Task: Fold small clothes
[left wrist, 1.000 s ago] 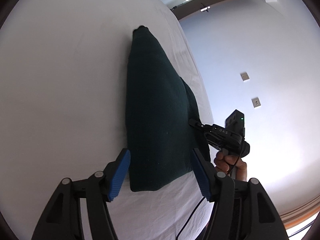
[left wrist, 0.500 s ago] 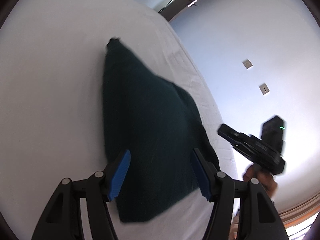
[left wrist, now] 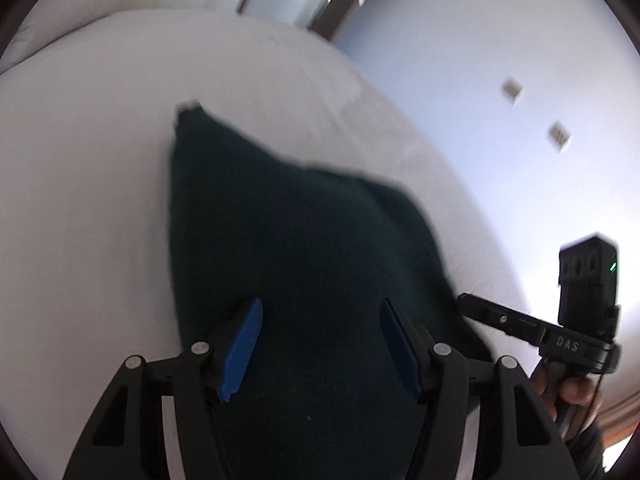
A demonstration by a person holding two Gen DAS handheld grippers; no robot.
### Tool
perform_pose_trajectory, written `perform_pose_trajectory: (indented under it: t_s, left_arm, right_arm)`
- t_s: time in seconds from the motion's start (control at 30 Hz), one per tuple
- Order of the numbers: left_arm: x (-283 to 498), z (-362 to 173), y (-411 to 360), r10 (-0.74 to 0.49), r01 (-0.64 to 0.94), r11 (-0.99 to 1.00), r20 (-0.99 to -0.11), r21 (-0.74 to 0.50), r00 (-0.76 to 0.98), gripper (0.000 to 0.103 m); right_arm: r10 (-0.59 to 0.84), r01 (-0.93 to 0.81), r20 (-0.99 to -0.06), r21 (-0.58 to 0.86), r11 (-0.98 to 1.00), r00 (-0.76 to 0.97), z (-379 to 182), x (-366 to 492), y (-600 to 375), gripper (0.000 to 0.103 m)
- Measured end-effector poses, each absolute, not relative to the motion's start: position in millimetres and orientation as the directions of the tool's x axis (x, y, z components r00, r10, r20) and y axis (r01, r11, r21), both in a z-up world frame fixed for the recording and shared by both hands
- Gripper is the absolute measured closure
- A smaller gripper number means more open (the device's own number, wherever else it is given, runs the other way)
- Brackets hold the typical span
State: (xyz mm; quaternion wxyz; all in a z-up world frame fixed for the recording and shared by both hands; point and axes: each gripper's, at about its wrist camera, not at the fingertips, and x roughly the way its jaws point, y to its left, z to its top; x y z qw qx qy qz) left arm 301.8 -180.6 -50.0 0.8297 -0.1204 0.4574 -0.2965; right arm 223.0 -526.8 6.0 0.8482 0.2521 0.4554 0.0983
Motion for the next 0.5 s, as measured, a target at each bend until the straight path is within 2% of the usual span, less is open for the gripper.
perform_pose_trajectory:
  t_s: [0.03,0.07,0.1,0.13,0.17,0.33,0.43,0.47,0.5]
  left_arm:
    - [300,-43,-166,-0.602,0.356,0.798,-0.653,-0.486,0.459,0.034]
    - [299,-40,-157,-0.586,0.33,0.81,-0.64,-0.485,0.497,0.019]
    - [300,-40,-147,-0.56,0.298,0.826,-0.638,-0.478,0.529,0.014]
    - [303,-43,-141,-0.545,0.277,0.835,-0.646,-0.475,0.534,0.009]
    - [307,-49,-135,-0.537,0.257,0.84,-0.662,-0.478,0.523,0.009]
    - [327,-99,-122,-0.585,0.157,0.805,-0.722,-0.572,0.369,0.014]
    - [330,-104,-133,-0.578,0.191,0.814,-0.737,-0.548,0.35,0.014]
    - [332,-104,-138,-0.582,0.204,0.812,-0.742,-0.546,0.332,0.014]
    - [333,-103,-145,-0.583,0.217,0.812,-0.751,-0.541,0.311,0.014]
  right_arm:
    - [0.374,0.068,-0.7,0.515,0.854,0.608,19,218,-535,0.065]
    - [0.353,0.078,-0.692,0.508,0.858,0.629,22,211,-543,0.037]
    - [0.327,0.101,-0.691,0.501,0.86,0.644,24,208,-555,0.017]
    - [0.308,0.129,-0.693,0.501,0.856,0.652,25,208,-561,0.016]
    - [0.313,0.138,-0.698,0.508,0.85,0.644,23,212,-564,0.016]
    - [0.39,0.182,-0.751,0.552,0.814,0.533,-14,237,-563,0.018]
    - [0.441,0.21,-0.752,0.593,0.777,0.49,-40,254,-556,0.029]
    - [0.445,0.201,-0.755,0.59,0.782,0.482,-46,258,-548,0.037]
    - [0.442,0.186,-0.773,0.568,0.802,0.455,-48,265,-540,0.05]
